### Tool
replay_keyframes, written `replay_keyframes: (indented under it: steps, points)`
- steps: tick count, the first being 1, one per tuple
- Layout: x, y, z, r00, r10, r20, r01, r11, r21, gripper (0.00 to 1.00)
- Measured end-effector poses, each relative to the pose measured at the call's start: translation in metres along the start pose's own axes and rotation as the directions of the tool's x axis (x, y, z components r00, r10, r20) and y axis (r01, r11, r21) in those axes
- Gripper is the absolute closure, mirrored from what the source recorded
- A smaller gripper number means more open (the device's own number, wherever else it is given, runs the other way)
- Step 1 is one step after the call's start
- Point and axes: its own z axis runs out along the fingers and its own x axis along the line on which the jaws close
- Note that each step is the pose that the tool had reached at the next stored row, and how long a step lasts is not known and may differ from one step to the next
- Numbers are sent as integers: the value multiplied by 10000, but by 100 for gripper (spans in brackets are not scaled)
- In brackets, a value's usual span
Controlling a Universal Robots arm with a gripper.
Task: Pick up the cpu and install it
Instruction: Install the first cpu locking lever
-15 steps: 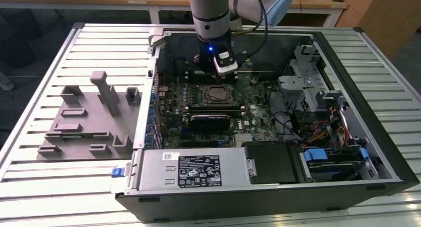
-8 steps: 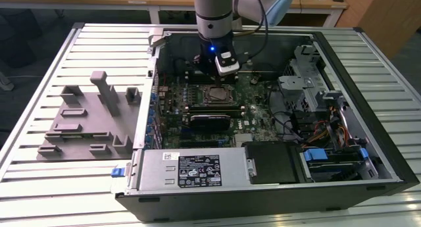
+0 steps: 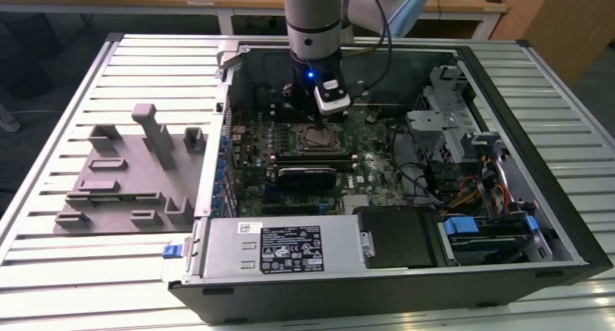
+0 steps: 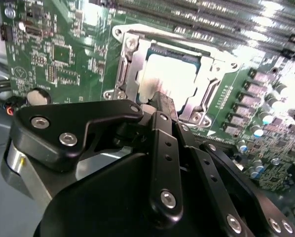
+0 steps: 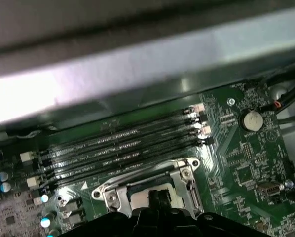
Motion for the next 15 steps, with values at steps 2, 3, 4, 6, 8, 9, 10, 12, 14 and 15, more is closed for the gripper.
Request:
replay_keyframes:
  steps: [2, 3, 4, 6, 8, 9, 10, 12, 14, 15]
  points:
    - [-10, -31, 0, 10000, 14, -9, -14, 10000, 6, 89]
    - [-15, -47, -1, 10000, 21, -13, -21, 10000, 10, 89]
    - [-20, -64, -1, 10000, 29, -17, -29, 10000, 14, 89]
    - [-30, -95, -2, 10000, 42, -27, -42, 10000, 22, 89]
    - [-41, -122, -2, 10000, 56, -46, -56, 10000, 32, 89]
    - [-42, -125, -1, 10000, 59, -48, -58, 10000, 32, 89]
    - [-42, -125, -1, 10000, 59, -49, -59, 10000, 32, 89]
    - [-42, -125, -2, 10000, 59, -49, -59, 10000, 33, 89]
    - [-43, -126, -2, 10000, 58, -50, -58, 10000, 34, 89]
    - [-43, -126, -3, 10000, 58, -50, -58, 10000, 34, 89]
